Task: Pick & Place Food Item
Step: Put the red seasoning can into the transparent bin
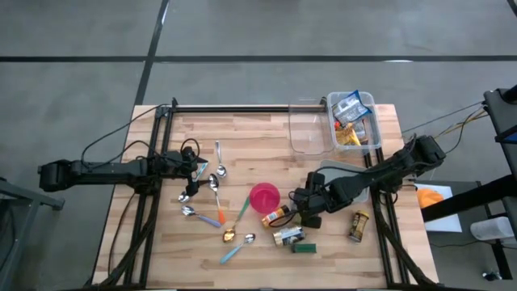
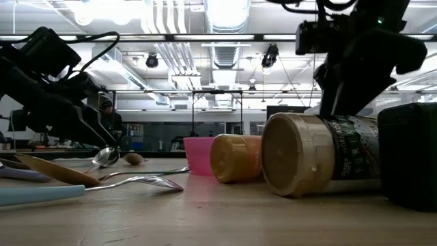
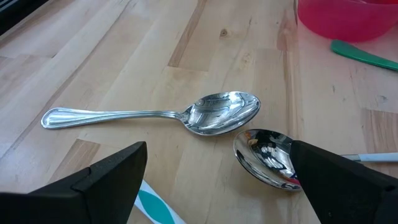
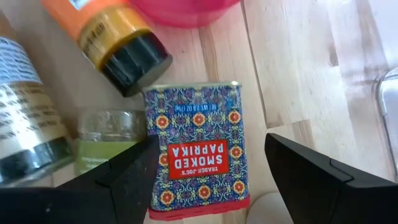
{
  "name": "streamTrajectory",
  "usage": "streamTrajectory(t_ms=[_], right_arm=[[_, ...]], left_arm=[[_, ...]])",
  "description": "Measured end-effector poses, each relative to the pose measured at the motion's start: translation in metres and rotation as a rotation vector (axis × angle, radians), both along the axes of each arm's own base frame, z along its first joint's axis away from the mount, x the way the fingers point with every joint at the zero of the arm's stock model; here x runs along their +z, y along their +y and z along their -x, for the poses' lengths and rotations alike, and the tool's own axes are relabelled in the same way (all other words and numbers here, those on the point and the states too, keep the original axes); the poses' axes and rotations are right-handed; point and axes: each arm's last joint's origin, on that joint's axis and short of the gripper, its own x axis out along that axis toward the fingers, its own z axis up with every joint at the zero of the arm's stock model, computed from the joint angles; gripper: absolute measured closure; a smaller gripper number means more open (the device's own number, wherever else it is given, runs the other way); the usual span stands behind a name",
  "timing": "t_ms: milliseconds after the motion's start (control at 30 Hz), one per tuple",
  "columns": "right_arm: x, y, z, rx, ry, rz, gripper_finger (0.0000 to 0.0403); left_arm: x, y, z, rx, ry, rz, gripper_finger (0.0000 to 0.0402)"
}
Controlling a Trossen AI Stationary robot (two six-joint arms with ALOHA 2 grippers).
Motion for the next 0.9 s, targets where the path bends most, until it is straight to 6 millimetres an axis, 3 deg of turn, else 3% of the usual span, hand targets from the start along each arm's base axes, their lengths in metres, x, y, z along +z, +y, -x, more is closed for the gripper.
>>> streamTrajectory(t_ms=[300,567,900], right_arm=[[0.004,0.001,-0.002,-0.071,-0.022,-0.037,0.0108],[0.003,0.001,-0.002,-0.045,-0.018,-0.028,0.0028],[-0.006,0.0,0.0,-0.044,-0.03,-0.034,0.0023]], left_arm=[[0.0,0.0,0.0,0.0,0.0,0.0,0.0006],[0.0,0.0,0.0,0.0,0.0,0.0,0.0006],[0.0,0.0,0.0,0.0,0.0,0.0,0.0006]])
